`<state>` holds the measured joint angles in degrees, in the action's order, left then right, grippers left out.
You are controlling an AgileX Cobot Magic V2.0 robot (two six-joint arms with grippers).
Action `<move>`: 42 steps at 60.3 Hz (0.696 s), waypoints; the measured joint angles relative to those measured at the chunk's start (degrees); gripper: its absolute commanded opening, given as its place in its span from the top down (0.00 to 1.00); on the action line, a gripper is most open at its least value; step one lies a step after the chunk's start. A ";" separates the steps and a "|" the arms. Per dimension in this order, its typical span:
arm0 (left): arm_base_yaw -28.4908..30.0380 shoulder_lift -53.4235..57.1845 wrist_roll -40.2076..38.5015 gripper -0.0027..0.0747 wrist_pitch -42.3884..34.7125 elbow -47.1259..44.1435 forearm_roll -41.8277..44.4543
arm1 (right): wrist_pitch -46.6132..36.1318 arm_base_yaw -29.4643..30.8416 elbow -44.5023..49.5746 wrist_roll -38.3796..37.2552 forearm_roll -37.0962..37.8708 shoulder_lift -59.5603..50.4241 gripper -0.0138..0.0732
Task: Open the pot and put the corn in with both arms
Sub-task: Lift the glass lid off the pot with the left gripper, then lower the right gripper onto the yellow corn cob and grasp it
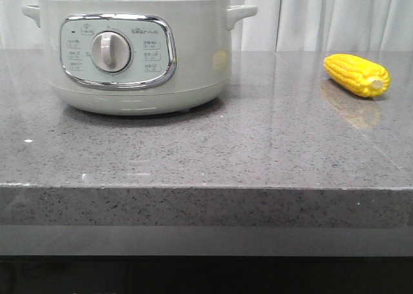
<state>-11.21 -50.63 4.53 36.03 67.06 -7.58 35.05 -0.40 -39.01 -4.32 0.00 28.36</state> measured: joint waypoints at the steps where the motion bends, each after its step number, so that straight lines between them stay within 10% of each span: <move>1: 0.00 0.72 0.00 0.68 0.00 -0.75 0.00 | 0.00 0.00 0.00 0.00 0.00 0.00 0.10; 42: 0.00 12.94 0.00 0.68 0.55 -13.07 -0.38 | 3.62 -3.44 -13.61 2.61 -0.98 19.74 0.10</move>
<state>-11.21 -37.69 4.53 36.58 53.99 -7.96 38.67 -3.84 -52.62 -1.71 -0.98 48.11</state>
